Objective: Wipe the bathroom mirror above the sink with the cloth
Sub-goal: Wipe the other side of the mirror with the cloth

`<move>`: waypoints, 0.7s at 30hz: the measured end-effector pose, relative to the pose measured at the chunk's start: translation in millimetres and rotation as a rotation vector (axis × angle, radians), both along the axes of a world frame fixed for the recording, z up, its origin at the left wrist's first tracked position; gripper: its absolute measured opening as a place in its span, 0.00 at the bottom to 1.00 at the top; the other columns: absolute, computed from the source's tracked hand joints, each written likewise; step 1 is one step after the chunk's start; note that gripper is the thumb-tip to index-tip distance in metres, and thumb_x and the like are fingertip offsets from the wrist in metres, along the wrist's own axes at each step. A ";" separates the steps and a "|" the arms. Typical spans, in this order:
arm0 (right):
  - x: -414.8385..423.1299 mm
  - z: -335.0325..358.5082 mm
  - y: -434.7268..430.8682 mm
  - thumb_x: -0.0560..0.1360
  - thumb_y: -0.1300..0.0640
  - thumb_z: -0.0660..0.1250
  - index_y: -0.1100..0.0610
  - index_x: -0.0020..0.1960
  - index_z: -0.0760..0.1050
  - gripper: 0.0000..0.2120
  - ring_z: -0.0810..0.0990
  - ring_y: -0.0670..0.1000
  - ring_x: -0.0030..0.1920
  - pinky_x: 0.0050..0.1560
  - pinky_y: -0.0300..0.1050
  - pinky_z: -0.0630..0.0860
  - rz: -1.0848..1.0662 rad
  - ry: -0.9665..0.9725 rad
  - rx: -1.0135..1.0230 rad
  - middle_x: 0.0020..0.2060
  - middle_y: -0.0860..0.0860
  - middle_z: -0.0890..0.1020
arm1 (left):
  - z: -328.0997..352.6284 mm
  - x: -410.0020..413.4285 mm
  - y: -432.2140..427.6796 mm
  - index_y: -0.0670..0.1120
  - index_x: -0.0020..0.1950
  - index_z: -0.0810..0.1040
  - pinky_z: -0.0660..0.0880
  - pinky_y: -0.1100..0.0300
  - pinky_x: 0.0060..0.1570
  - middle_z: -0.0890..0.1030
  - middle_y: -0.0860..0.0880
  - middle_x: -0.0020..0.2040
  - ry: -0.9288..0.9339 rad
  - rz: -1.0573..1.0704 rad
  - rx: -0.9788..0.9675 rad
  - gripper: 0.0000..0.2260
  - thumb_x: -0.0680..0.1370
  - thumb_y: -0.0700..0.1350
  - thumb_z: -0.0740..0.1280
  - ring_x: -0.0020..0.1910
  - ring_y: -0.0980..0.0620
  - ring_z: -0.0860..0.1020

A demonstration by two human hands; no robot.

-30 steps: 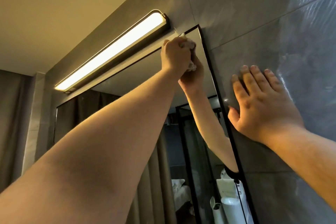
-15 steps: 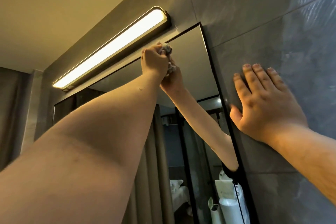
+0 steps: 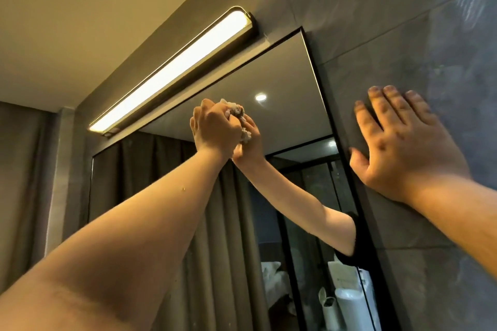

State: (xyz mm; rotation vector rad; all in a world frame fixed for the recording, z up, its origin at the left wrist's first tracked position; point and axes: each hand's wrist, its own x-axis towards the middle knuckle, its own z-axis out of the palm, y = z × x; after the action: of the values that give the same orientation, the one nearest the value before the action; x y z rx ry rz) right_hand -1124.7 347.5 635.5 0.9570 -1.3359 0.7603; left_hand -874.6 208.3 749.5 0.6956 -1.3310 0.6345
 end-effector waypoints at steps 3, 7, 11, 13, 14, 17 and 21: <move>0.0 0.4 -1.4 0.73 0.42 0.54 0.65 0.75 0.64 0.38 0.62 0.66 0.75 0.76 0.62 0.55 0.012 -0.004 -0.008 0.74 0.68 0.64 | -23.5 14.1 -16.1 0.43 0.49 0.81 0.69 0.54 0.60 0.75 0.45 0.53 0.023 -0.026 0.010 0.09 0.74 0.44 0.63 0.55 0.46 0.71; 0.1 0.7 -3.0 0.72 0.42 0.54 0.66 0.74 0.65 0.39 0.62 0.67 0.74 0.75 0.63 0.54 0.035 -0.002 -0.020 0.73 0.68 0.65 | -71.6 28.3 -36.3 0.43 0.50 0.82 0.64 0.64 0.55 0.77 0.45 0.52 0.058 -0.109 0.030 0.10 0.74 0.40 0.63 0.52 0.46 0.73; -1.5 1.6 -5.7 0.71 0.42 0.55 0.66 0.73 0.66 0.38 0.62 0.67 0.74 0.75 0.63 0.54 0.057 0.008 -0.038 0.73 0.69 0.65 | -123.8 53.3 -58.2 0.43 0.53 0.82 0.70 0.57 0.56 0.77 0.44 0.53 0.145 -0.091 0.076 0.10 0.76 0.39 0.63 0.52 0.45 0.73; -1.8 1.9 -7.0 0.70 0.42 0.56 0.66 0.73 0.66 0.39 0.61 0.67 0.74 0.75 0.62 0.53 0.058 0.009 -0.041 0.73 0.68 0.64 | -139.8 62.6 -66.2 0.44 0.57 0.82 0.69 0.57 0.56 0.77 0.45 0.56 0.188 -0.102 0.120 0.12 0.77 0.39 0.63 0.55 0.45 0.73; -2.1 2.0 -7.6 0.70 0.43 0.56 0.66 0.73 0.66 0.39 0.61 0.67 0.74 0.75 0.62 0.52 0.059 0.009 -0.043 0.73 0.68 0.64 | -143.4 65.2 -70.2 0.44 0.60 0.81 0.67 0.59 0.57 0.77 0.45 0.59 0.195 -0.109 0.133 0.12 0.78 0.39 0.63 0.57 0.45 0.73; -2.5 2.0 -8.4 0.70 0.43 0.57 0.66 0.73 0.65 0.38 0.61 0.67 0.74 0.75 0.61 0.52 0.062 0.015 -0.050 0.73 0.68 0.64 | -139.4 67.8 -78.6 0.45 0.63 0.79 0.67 0.60 0.63 0.76 0.47 0.63 0.183 -0.131 0.147 0.15 0.79 0.38 0.61 0.61 0.48 0.73; -2.6 1.3 -7.1 0.71 0.43 0.56 0.66 0.74 0.65 0.38 0.61 0.67 0.74 0.75 0.63 0.53 0.049 0.021 -0.044 0.73 0.69 0.63 | -113.9 73.4 -79.7 0.50 0.50 0.77 0.69 0.62 0.51 0.77 0.51 0.53 0.185 -0.190 0.142 0.11 0.78 0.37 0.57 0.52 0.49 0.76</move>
State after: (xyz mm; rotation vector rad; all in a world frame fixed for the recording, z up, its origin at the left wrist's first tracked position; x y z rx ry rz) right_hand -1127.3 340.4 636.8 0.9633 -1.2763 0.8116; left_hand -801.2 128.6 635.6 0.7143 -1.2600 0.3171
